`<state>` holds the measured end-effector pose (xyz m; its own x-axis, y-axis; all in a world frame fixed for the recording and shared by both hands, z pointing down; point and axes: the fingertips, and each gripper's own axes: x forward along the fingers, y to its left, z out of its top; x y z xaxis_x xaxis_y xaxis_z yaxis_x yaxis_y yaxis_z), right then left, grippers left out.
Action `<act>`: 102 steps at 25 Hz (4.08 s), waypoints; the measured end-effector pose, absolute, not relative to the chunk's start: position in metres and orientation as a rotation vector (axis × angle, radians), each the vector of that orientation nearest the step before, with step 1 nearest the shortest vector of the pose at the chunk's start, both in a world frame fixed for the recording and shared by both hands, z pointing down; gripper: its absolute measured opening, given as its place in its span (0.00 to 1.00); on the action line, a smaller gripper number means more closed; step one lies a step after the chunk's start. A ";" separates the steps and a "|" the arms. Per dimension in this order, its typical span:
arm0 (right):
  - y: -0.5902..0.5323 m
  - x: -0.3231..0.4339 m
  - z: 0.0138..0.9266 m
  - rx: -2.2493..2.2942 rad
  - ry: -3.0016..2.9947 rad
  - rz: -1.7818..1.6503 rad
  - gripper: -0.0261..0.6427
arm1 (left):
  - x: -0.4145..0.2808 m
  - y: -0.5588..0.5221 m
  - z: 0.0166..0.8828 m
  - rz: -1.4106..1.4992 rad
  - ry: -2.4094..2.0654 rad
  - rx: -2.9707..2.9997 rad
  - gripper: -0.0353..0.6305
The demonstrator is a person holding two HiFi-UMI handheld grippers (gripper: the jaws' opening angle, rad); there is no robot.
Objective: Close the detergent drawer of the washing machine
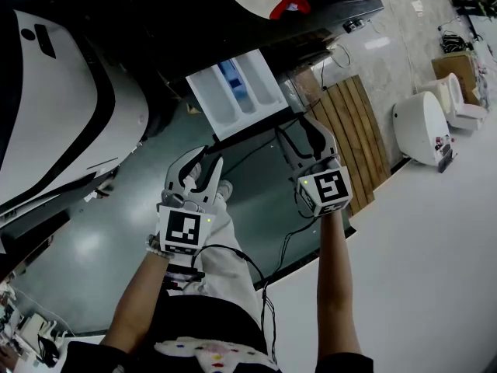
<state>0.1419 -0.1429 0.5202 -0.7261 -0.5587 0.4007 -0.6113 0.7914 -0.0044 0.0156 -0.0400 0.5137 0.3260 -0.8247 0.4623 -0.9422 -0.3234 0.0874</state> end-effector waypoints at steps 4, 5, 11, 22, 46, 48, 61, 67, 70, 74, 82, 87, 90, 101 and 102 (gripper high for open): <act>-0.143 0.141 0.519 0.885 -2.600 0.181 0.36 | 0.014 -0.043 0.511 0.480 -1.595 2.267 0.21; -0.144 0.141 0.519 0.887 -2.599 0.178 0.36 | 0.014 -0.044 0.511 0.476 -1.597 2.266 0.21; -0.144 0.141 0.519 0.890 -2.588 0.167 0.37 | 0.012 -0.048 0.508 0.508 -1.596 2.254 0.21; -0.149 0.141 0.518 0.906 -2.575 0.156 0.37 | 0.013 -0.049 0.511 0.504 -1.561 2.235 0.21; -0.157 0.136 0.519 0.974 -2.556 0.193 0.37 | 0.005 -0.058 0.509 0.594 -1.555 2.240 0.24; -0.158 0.136 0.519 0.986 -2.552 0.201 0.37 | 0.002 -0.061 0.507 0.608 -1.565 2.240 0.24; -0.185 0.108 0.521 1.041 -2.543 0.235 0.36 | -0.029 -0.085 0.504 0.556 -1.671 2.206 0.24; -0.195 0.097 0.520 1.050 -2.520 0.230 0.36 | -0.043 -0.094 0.502 0.554 -1.723 2.178 0.24; -0.201 0.092 0.521 1.057 -2.506 0.225 0.36 | -0.049 -0.098 0.501 0.547 -1.759 2.149 0.24; -0.206 0.088 0.520 1.072 -2.494 0.228 0.37 | -0.054 -0.103 0.501 0.553 -1.774 2.145 0.24; -0.211 0.081 0.520 1.088 -2.467 0.224 0.37 | -0.064 -0.107 0.500 0.545 -1.832 2.100 0.24; -0.219 0.073 0.519 1.094 -2.461 0.217 0.37 | -0.075 -0.113 0.498 0.546 -1.871 2.081 0.24; -0.224 0.068 0.520 1.104 -2.458 0.224 0.37 | -0.081 -0.119 0.497 0.538 -1.892 2.069 0.24; -0.239 0.053 0.519 1.112 -2.451 0.217 0.36 | -0.096 -0.131 0.498 0.511 -1.926 2.017 0.24; -0.240 0.052 0.519 1.112 -2.449 0.214 0.36 | -0.097 -0.132 0.498 0.509 -1.927 2.017 0.24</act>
<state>0.0522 -0.2396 0.5191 -0.5798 -0.6779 0.4519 -0.7461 0.6646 0.0398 -0.0972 -0.1323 0.4983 0.0347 -0.8900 0.4545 -0.9984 -0.0512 -0.0240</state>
